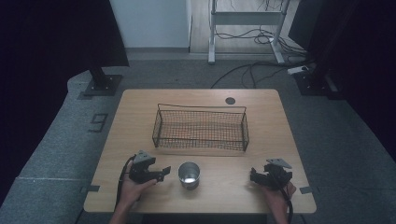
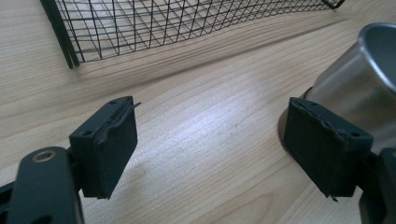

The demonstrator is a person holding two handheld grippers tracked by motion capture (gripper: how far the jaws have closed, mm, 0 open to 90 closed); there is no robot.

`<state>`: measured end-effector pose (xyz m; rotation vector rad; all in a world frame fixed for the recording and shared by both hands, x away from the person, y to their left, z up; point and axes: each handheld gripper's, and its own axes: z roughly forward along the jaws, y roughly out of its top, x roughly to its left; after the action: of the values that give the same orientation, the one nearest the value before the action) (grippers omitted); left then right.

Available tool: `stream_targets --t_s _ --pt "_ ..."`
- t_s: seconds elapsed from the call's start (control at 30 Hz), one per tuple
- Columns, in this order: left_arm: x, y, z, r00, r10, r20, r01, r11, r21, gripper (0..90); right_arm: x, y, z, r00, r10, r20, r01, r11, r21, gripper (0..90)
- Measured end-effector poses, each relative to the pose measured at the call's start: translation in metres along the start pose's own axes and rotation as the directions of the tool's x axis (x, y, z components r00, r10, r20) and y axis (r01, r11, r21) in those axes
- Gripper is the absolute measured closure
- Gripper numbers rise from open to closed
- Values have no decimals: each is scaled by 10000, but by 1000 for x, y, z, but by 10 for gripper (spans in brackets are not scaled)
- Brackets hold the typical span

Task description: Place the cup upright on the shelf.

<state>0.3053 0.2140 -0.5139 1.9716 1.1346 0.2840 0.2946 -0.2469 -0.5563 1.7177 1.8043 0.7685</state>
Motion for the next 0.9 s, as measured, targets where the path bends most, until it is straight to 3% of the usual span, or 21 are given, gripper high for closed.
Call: stream_targets --t_s 0.47,0.9 --pt "1 1 -5 9999 -14 171 15 10000 -63 195 -2 -1 -1 9999 -104 -114 104 9999 -40 14" --pt "0 6 -16 9986 -178 496 202 9986 -487 195 -2 -3 -3 9995 -214 -230 212 9997 -99 32"
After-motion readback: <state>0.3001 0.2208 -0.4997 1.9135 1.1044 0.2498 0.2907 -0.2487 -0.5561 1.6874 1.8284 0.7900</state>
